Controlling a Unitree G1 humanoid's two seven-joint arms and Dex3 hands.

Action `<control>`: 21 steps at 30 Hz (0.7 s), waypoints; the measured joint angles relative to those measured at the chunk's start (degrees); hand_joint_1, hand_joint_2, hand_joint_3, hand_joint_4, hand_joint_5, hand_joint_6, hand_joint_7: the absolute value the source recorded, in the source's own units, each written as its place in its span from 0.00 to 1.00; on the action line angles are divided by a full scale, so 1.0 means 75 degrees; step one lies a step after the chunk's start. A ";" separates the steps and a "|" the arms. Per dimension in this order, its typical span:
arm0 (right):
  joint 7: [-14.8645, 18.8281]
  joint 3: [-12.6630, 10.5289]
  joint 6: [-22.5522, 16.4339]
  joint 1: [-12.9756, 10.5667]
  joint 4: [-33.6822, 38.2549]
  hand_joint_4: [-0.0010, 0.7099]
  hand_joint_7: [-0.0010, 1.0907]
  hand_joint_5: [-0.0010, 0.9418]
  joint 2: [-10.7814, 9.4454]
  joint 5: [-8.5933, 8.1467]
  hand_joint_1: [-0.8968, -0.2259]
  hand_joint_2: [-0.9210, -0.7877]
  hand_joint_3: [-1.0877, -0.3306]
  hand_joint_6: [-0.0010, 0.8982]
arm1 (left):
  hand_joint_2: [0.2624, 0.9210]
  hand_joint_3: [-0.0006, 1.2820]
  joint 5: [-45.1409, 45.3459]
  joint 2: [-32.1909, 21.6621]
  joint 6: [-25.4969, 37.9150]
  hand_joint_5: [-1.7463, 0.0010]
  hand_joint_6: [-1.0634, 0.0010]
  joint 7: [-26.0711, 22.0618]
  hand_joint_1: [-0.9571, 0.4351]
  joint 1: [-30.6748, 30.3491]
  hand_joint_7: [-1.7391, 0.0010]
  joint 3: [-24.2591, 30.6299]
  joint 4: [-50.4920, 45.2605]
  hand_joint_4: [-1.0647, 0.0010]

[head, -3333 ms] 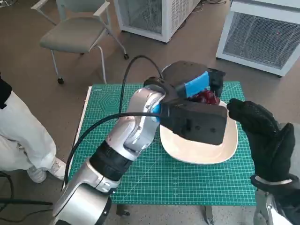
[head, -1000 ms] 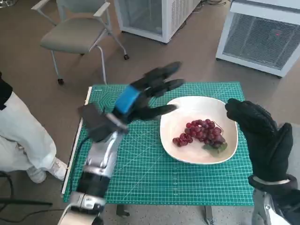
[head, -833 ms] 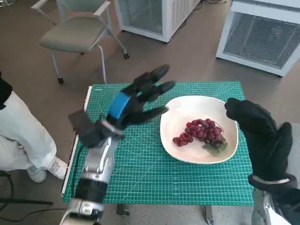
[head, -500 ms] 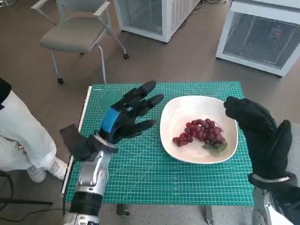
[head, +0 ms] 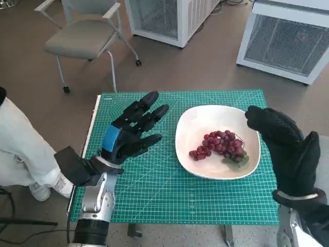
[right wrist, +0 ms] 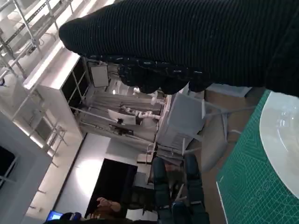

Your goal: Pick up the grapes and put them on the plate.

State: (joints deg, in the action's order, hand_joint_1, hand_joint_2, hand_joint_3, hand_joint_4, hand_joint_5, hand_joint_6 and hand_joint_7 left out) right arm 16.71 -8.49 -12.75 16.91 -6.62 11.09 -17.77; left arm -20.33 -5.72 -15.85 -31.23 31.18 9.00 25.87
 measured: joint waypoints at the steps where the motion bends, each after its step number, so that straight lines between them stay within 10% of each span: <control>1: 0.0002 0.0000 0.0000 0.0003 0.0007 0.43 0.81 0.41 0.0000 0.0000 0.53 0.00 0.64 0.16 | 1.00 0.03 0.0000 0.0001 -0.0004 0.99 0.52 0.0000 0.48 -0.0024 0.99 0.0002 -0.0003 0.53; 10: 0.0018 -0.0001 0.0000 0.0011 0.0027 0.43 0.81 0.40 0.0001 0.0000 0.53 0.00 0.64 0.16 | 1.00 0.04 0.0006 -0.0030 -0.0024 1.00 0.55 0.0003 0.49 -0.0136 1.00 0.0019 -0.0009 0.56; 21: 0.0034 -0.0005 -0.0011 0.0017 0.0077 0.43 0.80 0.40 0.0006 0.0010 0.53 0.00 0.64 0.17 | 1.00 0.03 0.0006 -0.0056 -0.0206 1.00 0.75 -0.0032 0.47 -0.0219 1.00 0.0032 -0.0168 0.89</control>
State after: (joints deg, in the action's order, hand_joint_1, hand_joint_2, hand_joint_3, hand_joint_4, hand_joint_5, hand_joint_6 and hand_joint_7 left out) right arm 16.96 -8.53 -12.83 17.03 -6.05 11.14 -17.69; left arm -20.28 -6.14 -17.40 -31.46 29.54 9.23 24.61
